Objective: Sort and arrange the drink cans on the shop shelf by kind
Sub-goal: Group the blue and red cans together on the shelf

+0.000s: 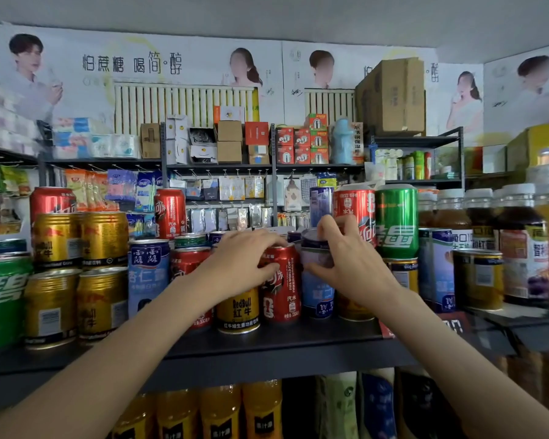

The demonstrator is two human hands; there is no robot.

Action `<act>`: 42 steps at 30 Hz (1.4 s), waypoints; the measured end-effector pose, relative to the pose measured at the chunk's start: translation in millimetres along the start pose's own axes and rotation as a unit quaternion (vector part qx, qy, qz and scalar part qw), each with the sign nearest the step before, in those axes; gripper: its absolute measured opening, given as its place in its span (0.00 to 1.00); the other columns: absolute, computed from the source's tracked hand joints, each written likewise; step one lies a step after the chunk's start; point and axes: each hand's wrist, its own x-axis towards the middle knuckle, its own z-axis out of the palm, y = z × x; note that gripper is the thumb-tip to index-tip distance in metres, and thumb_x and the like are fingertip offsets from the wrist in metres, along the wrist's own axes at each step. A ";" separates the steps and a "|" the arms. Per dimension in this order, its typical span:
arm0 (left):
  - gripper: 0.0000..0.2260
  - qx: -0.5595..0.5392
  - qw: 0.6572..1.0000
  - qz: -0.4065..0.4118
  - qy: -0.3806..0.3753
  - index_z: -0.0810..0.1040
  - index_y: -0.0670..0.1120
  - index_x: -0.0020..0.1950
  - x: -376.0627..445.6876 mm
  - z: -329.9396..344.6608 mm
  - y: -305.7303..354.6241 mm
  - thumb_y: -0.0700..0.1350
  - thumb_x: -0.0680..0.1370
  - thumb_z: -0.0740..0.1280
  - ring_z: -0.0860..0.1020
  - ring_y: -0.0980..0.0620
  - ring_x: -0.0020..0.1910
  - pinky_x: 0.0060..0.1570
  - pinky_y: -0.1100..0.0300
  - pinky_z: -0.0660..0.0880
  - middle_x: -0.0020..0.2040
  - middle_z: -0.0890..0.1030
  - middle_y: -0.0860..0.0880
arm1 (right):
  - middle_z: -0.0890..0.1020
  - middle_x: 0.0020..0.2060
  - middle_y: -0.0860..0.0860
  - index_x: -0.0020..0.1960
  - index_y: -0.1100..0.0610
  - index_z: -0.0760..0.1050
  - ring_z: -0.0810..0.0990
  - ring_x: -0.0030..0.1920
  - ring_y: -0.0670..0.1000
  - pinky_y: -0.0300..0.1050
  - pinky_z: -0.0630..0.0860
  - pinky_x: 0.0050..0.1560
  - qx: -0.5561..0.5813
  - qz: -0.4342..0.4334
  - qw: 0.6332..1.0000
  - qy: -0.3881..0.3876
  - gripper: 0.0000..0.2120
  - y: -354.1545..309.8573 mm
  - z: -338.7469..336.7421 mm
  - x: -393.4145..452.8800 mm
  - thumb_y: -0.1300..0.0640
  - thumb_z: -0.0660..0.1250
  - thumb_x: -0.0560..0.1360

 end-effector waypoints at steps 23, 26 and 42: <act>0.15 -0.709 0.699 -0.082 0.051 0.76 0.44 0.53 21.0 -59.8 33.5 0.47 0.69 0.68 0.80 0.51 0.48 0.54 0.58 0.76 0.48 0.82 0.48 | 0.69 0.51 0.56 0.54 0.54 0.61 0.75 0.50 0.53 0.32 0.74 0.40 0.310 -0.058 0.937 0.149 0.28 -21.7 -38.9 -13.1 0.60 0.77 0.64; 0.15 -0.635 0.766 -0.084 0.062 0.77 0.46 0.52 16.3 -63.3 32.0 0.46 0.66 0.70 0.81 0.53 0.47 0.47 0.62 0.77 0.45 0.84 0.50 | 0.74 0.49 0.54 0.51 0.54 0.62 0.79 0.48 0.52 0.41 0.79 0.44 0.386 -0.065 0.918 0.071 0.25 -25.2 -28.7 -13.6 0.55 0.76 0.66; 0.14 -0.455 0.840 -0.206 0.214 0.74 0.49 0.52 17.6 -68.6 -26.0 0.46 0.69 0.74 0.78 0.54 0.47 0.38 0.66 0.72 0.52 0.79 0.48 | 0.77 0.51 0.53 0.76 0.48 0.47 0.82 0.45 0.52 0.41 0.80 0.41 0.423 -0.045 0.903 -0.064 0.46 -74.3 -0.7 71.5 0.63 0.73 0.69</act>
